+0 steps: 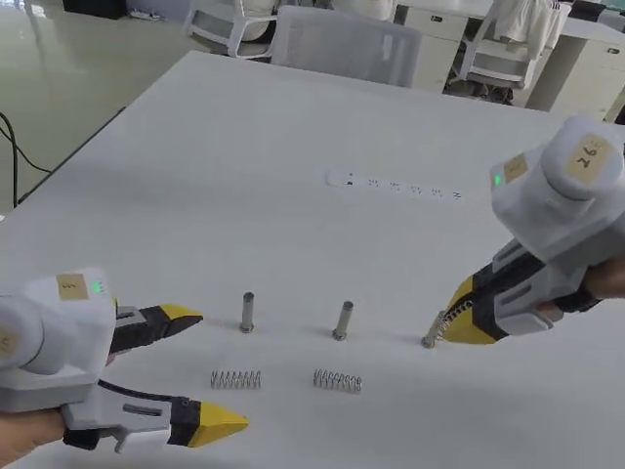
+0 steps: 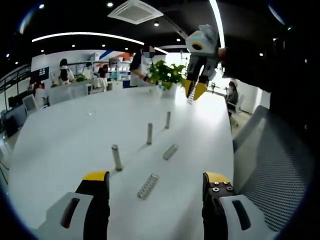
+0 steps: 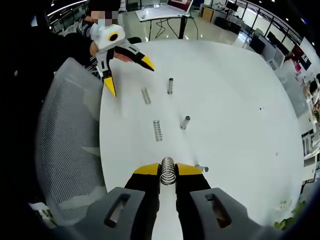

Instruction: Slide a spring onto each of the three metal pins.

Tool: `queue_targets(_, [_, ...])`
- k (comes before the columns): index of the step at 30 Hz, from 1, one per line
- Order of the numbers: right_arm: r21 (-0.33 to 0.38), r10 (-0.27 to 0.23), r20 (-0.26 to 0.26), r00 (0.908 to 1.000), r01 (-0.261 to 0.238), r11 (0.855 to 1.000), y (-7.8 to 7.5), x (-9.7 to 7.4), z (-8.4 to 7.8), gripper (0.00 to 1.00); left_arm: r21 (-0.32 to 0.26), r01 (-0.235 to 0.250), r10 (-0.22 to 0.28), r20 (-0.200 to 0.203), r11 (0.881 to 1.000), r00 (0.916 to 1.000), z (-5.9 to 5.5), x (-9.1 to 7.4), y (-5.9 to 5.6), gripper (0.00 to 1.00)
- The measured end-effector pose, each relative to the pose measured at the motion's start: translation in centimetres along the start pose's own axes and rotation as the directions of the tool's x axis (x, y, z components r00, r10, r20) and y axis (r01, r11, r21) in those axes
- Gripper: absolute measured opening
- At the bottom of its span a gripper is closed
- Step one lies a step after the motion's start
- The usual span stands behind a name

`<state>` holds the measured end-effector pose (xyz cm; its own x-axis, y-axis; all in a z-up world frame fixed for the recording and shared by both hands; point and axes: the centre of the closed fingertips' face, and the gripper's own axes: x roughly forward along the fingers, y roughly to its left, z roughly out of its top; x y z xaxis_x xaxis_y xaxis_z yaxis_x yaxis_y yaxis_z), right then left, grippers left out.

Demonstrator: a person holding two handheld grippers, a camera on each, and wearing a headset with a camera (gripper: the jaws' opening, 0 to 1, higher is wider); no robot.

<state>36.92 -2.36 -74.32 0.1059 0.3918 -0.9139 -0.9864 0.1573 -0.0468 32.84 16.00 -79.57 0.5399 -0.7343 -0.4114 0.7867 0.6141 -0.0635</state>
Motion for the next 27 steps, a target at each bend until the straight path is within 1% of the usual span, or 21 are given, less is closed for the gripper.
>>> queue_targets(3, [0.006, -0.014, -0.019, 0.9997, 0.014, 1.000, -1.0, -0.3, -0.5, 0.08, 0.002, -0.003, 0.003, 0.005, 1.000, 1.0000, 0.2, 0.0, 0.0, 0.72])
queue_targets(6, [0.010, -0.032, -0.051, 0.9982, 0.033, 0.999, -2.1, -0.4, -1.2, 0.08, 0.006, -0.005, 0.005, 0.004, 1.000, 1.0000, 0.3, 0.0, 0.1, 0.73])
queue_targets(11, [0.020, -0.042, -0.075, 0.9963, 0.043, 0.999, -3.5, 0.0, -1.7, 0.08, 0.009, -0.009, 0.009, -0.001, 1.000, 1.0000, 0.2, 0.0, 0.2, 0.74])
queue_targets(13, [0.010, -0.060, -0.105, 0.9927, 0.062, 0.998, -4.2, 0.3, -2.1, 0.08, 0.010, -0.009, 0.009, -0.001, 1.000, 1.0000, 0.2, 0.0, 0.2, 0.74])
queue_targets(14, [0.012, -0.059, -0.107, 0.9925, 0.061, 0.998, -4.5, 0.5, -2.1, 0.08, 0.011, -0.008, 0.008, -0.002, 1.000, 1.0000, 0.2, -0.1, 0.2, 0.74])
queue_targets(16, [0.022, -0.053, -0.102, 0.9933, 0.056, 0.998, -4.7, 0.7, -2.0, 0.08, 0.013, -0.009, 0.009, -0.005, 1.000, 1.0000, 0.2, -0.1, 0.2, 0.74])
queue_targets(23, [0.034, -0.039, -0.127, 0.9912, 0.044, 0.998, -5.6, 2.4, -2.1, 0.08, 0.016, -0.011, 0.011, -0.005, 1.000, 0.9999, 0.2, -0.2, 0.2, 0.74])
queue_targets(26, [0.030, -0.041, -0.154, 0.9872, 0.046, 0.998, -5.9, 2.8, -2.6, 0.08, 0.018, -0.012, 0.012, -0.007, 1.000, 0.9999, 0.2, -0.2, 0.2, 0.74])
queue_targets(27, [0.031, -0.039, -0.155, 0.9871, 0.044, 0.999, -6.0, 3.0, -2.6, 0.08, 0.018, -0.012, 0.012, -0.006, 1.000, 0.9999, 0.2, -0.2, 0.2, 0.74])
